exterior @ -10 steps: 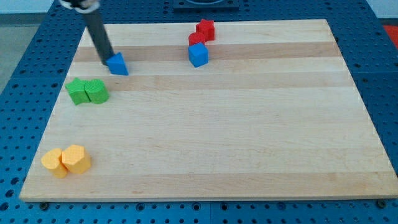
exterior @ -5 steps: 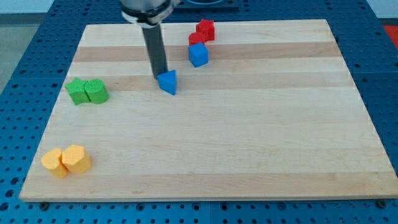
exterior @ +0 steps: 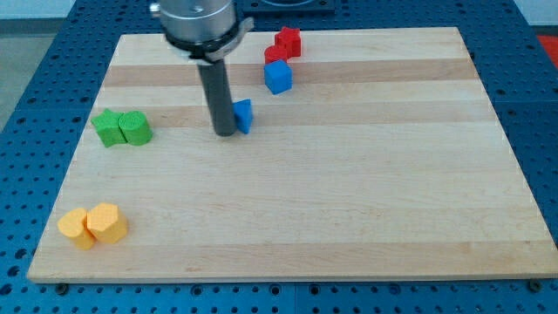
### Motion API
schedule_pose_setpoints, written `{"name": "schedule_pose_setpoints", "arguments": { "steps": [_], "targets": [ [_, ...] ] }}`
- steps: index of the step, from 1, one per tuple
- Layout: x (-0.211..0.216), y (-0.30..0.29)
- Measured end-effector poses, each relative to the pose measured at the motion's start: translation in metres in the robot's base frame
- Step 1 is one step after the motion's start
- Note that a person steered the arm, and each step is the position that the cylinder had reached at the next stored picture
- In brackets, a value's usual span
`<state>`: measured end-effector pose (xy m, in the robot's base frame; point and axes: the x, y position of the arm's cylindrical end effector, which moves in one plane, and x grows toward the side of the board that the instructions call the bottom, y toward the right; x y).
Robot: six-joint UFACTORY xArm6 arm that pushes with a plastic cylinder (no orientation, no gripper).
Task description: Move the blue triangle below the blue cube
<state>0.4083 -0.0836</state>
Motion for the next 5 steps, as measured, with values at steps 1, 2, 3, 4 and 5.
{"name": "schedule_pose_setpoints", "arguments": {
  "steps": [1,2,3,4,5],
  "targets": [
    [-0.019,0.016],
    [-0.028,0.017],
    [-0.036,0.017],
    [-0.048,0.022],
    [-0.054,0.026]
  ]
}}
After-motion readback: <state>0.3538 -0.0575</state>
